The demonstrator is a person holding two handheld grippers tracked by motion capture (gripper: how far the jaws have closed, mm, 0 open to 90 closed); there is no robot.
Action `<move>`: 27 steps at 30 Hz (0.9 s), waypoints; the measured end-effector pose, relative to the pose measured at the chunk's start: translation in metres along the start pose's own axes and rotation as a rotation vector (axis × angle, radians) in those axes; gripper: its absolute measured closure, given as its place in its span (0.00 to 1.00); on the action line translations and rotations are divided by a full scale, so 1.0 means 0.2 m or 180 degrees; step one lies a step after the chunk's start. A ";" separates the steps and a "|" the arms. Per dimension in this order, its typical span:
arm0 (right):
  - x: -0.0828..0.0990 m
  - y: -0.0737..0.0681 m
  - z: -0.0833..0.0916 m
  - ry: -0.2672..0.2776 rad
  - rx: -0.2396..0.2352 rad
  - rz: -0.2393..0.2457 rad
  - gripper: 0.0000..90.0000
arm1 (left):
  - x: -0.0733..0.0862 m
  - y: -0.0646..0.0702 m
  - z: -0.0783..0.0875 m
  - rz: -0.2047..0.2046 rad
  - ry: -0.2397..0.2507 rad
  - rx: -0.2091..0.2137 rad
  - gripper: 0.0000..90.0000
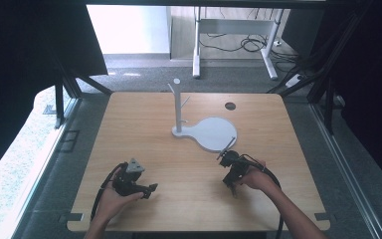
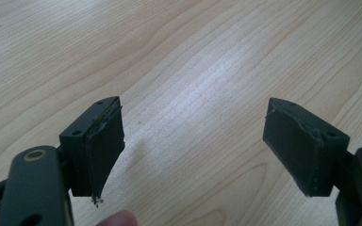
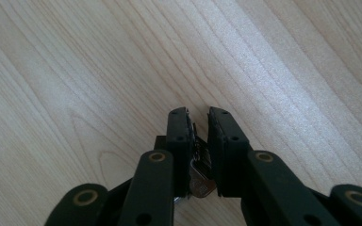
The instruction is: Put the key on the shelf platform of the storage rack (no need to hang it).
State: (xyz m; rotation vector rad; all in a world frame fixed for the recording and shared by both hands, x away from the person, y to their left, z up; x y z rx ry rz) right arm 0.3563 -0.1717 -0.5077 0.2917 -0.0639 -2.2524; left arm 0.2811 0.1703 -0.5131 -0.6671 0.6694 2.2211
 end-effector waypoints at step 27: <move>0.02 0.01 0.11 -0.0095 0.0062 0.0167 0.99 | 0.00 -0.01 0.01 0.0016 0.0008 -0.0009 0.24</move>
Point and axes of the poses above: each handheld gripper's, and its own axes: z roughly backward along the jaws, x roughly out of its underside, y roughly to its right, the point moved 1 cm from there along -z, roughly forward along the jaws, and after that the axes turned 15 degrees about x, right-handed, at the moved point
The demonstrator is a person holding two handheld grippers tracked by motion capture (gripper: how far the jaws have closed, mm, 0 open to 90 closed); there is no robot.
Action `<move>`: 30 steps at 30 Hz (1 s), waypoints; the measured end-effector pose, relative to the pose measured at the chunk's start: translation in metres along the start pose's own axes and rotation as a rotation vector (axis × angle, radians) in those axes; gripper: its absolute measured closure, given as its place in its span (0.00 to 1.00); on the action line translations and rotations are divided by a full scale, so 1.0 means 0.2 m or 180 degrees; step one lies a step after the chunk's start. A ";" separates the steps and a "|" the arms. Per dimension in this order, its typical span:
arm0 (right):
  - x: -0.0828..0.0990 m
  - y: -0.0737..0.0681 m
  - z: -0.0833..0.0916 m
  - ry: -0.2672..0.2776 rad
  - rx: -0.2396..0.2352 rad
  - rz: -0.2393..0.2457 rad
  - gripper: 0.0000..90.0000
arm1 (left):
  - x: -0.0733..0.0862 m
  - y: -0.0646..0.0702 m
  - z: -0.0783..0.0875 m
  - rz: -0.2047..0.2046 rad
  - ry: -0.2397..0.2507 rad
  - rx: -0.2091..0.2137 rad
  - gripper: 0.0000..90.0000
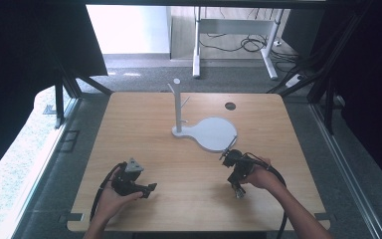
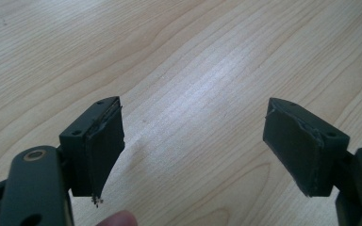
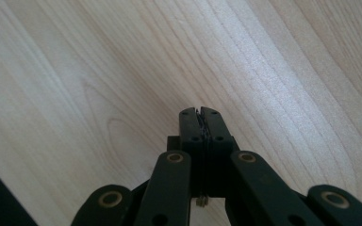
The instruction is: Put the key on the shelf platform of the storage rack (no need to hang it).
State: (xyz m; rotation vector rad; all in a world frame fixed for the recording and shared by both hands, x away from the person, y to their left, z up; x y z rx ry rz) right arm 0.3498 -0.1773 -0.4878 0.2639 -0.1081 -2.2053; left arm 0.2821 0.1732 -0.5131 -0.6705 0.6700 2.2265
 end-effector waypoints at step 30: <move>0.02 0.07 0.20 0.0254 0.0068 -0.0099 0.99 | 0.00 0.00 0.01 0.0005 0.0004 -0.0027 0.24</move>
Point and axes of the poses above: each handheld gripper's, and its own axes: z roughly backward along the jaws, x roughly out of its underside, y roughly to its right, the point moved 1 cm from there along -z, roughly forward along the jaws, and after that the axes turned 15 degrees about x, right-handed, at the moved point
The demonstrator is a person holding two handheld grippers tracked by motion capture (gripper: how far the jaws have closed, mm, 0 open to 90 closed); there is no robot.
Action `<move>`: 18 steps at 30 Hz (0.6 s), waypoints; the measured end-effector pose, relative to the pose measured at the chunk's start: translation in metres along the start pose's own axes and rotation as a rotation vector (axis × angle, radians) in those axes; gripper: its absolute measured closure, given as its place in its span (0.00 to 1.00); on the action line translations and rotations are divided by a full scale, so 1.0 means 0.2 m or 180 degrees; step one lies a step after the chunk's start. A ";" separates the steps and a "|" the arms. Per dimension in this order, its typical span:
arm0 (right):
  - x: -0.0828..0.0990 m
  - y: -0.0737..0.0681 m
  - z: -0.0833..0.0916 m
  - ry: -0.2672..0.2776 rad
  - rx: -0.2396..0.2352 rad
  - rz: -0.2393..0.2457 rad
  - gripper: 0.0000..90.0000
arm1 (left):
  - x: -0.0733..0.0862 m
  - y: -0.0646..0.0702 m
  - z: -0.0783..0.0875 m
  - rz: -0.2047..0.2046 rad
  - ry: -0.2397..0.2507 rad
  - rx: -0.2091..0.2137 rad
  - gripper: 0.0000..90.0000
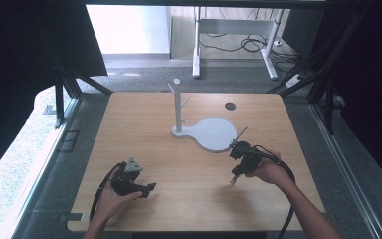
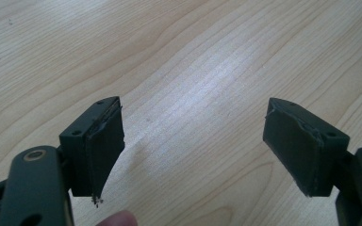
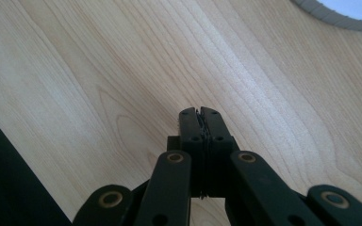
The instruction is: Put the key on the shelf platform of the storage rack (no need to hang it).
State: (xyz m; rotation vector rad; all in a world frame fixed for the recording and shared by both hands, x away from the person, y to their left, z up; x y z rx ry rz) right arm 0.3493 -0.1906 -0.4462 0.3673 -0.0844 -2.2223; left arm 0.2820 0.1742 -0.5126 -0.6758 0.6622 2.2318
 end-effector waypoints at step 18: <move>-0.02 0.05 0.07 0.0028 0.0065 -0.0049 0.99 | 0.00 0.00 0.00 -0.0002 -0.0001 0.0001 0.24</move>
Point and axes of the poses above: each handheld gripper's, and its own axes: z roughly backward along the jaws, x roughly out of its underside, y roughly to its right, the point moved 1 cm from there along -z, roughly forward along the jaws, and after that the axes turned 15 degrees about x, right-handed, at the moved point
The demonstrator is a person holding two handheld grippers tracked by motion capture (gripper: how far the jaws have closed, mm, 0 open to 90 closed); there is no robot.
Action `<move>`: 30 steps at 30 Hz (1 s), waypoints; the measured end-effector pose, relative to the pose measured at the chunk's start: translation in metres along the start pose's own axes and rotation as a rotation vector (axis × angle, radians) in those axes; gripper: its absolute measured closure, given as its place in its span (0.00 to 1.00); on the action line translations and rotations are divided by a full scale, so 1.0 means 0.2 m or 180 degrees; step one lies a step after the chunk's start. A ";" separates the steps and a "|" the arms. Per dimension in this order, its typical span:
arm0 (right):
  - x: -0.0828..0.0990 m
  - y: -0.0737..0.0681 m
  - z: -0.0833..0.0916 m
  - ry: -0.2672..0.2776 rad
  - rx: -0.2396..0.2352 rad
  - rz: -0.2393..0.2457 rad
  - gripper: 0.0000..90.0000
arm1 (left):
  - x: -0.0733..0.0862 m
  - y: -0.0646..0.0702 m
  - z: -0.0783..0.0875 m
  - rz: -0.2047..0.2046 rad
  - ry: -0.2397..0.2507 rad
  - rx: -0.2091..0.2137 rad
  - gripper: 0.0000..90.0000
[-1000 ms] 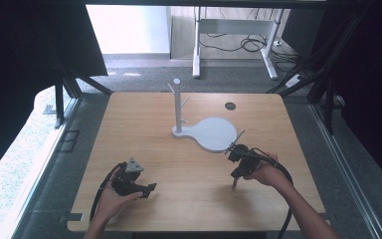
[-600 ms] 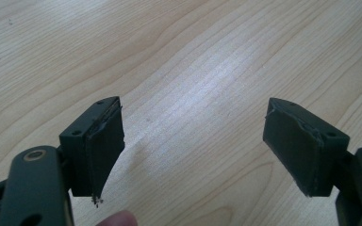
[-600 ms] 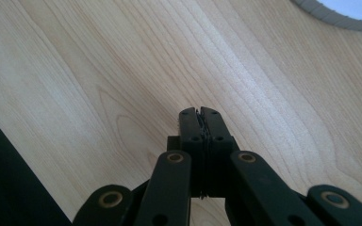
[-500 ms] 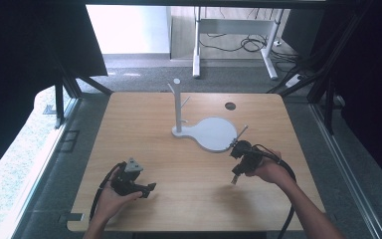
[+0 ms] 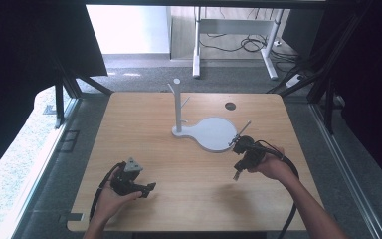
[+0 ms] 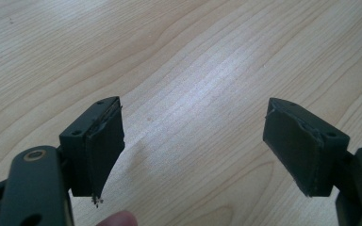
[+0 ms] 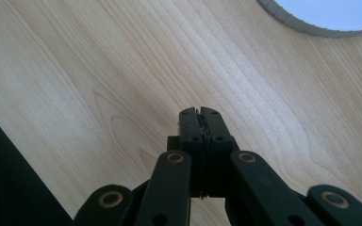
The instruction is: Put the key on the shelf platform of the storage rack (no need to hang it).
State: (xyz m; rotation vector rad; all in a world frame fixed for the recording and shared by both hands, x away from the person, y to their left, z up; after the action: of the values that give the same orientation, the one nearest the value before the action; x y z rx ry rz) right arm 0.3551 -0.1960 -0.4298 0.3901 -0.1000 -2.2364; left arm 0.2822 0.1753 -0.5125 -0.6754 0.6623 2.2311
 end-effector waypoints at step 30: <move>-0.12 0.09 0.00 0.0062 -0.0021 -0.0124 0.99 | 0.00 0.00 -0.01 0.0016 -0.0010 0.0000 0.24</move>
State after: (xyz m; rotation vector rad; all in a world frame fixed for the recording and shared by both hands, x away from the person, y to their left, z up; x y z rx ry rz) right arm 0.3831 -0.1904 -0.4209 0.4133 -0.0752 -2.2703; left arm 0.2820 0.1740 -0.5135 -0.6710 0.6631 2.2362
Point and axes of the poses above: each handheld gripper's, and its own axes: z roughly backward along the jaws, x roughly out of its underside, y roughly to its right, the point moved 1 cm from there along -z, roughly forward along the jaws, and after that the axes turned 15 degrees about x, right-handed, at the moved point
